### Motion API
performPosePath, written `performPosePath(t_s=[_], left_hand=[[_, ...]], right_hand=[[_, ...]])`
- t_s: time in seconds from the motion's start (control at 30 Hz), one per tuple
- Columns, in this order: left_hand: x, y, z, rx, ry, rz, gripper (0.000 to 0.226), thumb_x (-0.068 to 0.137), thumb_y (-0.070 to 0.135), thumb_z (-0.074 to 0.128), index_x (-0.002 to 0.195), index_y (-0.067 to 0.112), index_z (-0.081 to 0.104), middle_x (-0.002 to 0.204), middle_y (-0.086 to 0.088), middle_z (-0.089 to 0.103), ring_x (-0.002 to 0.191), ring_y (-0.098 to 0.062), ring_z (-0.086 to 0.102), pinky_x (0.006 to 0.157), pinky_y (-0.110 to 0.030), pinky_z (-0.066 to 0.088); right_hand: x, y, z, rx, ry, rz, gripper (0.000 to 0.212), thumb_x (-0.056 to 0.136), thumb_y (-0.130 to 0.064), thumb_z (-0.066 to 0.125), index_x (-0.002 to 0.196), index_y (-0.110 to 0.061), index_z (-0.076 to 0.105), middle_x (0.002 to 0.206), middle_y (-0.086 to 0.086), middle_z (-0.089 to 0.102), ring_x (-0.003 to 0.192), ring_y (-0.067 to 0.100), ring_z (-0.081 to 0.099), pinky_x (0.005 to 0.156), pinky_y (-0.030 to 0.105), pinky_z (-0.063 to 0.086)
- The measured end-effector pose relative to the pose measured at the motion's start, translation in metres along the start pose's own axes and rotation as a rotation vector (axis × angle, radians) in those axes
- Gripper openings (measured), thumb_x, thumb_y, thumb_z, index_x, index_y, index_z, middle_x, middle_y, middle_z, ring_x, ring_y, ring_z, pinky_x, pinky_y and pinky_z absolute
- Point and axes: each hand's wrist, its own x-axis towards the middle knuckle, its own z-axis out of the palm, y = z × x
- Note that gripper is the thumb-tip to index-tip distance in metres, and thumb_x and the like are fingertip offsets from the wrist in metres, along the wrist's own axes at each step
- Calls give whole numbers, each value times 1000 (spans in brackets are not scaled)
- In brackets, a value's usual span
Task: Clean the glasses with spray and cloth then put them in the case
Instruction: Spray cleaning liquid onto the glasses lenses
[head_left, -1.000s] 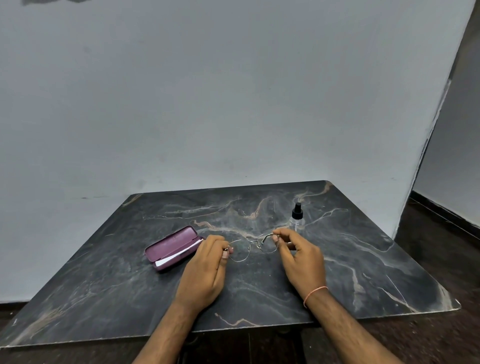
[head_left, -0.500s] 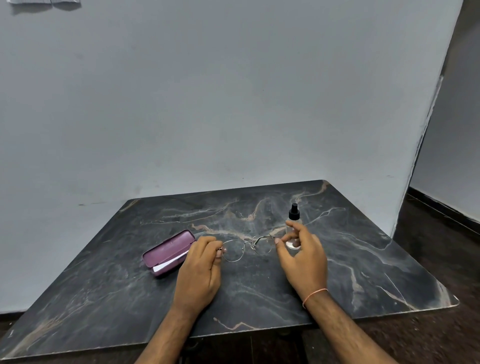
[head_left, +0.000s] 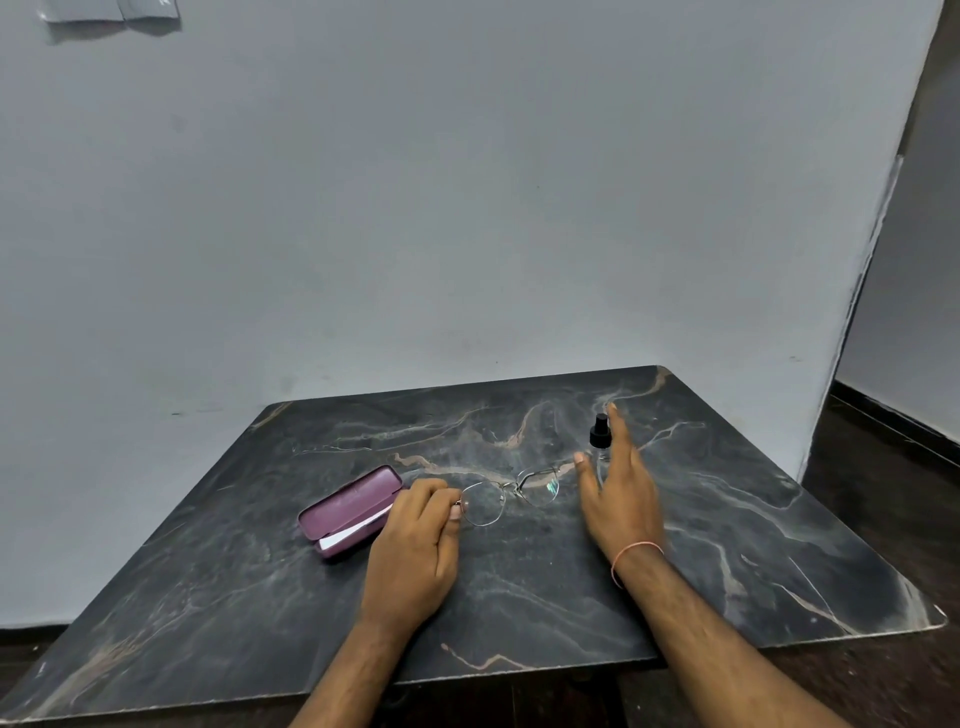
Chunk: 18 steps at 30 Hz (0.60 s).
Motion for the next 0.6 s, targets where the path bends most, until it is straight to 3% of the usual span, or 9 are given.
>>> performPosePath(t_s=[0.2,0.3,0.4,0.47,0.53,0.6], left_hand=[[0,1,-1,6,19,-13,20,116,36,42,110,31,60,117,25,53,103,-7,56,85,-24,49],[1,0,-2,-4,27,-14,19,116,32,43,109,29,60,117,24,52,104,-8,55,87,-20,45],[2,0,-1,-20,29,-20,18,116,31,43,107,28,58,116,20,54,103,-10,57,87,-23,46],[2,0,-1,-18,36,-24,18,116,30,42,107,28,58,116,19,55,103,-11,57,87,-25,46],[1,-1,-1,-18,42,-31,18,116,30,42,107,28,58,115,19,55,102,-11,57,85,-26,47],[1,-1,-1,-19,47,-41,19,116,31,42,107,28,58,115,20,55,101,-11,57,84,-26,48]], right_hand=[[-15,-5,-8,130,-15,-45,75,110,-42,51,169,-47,6,173,4,38,127,33,69,81,37,57],[-34,-13,-15,238,-16,-79,68,109,-58,41,163,-61,0,165,11,50,115,35,73,80,41,60],[-50,-17,-18,249,-44,-116,62,106,-65,34,157,-66,-1,153,15,61,116,38,72,92,46,59],[-57,-21,-21,216,-33,-192,58,107,-60,36,158,-65,8,151,6,65,116,23,71,89,35,53],[-62,-27,-23,163,-51,-262,59,107,-57,41,161,-60,17,136,3,74,102,7,68,79,29,48],[-64,-31,-23,93,-84,-326,64,105,-57,48,165,-46,26,120,5,78,87,2,66,69,26,44]])
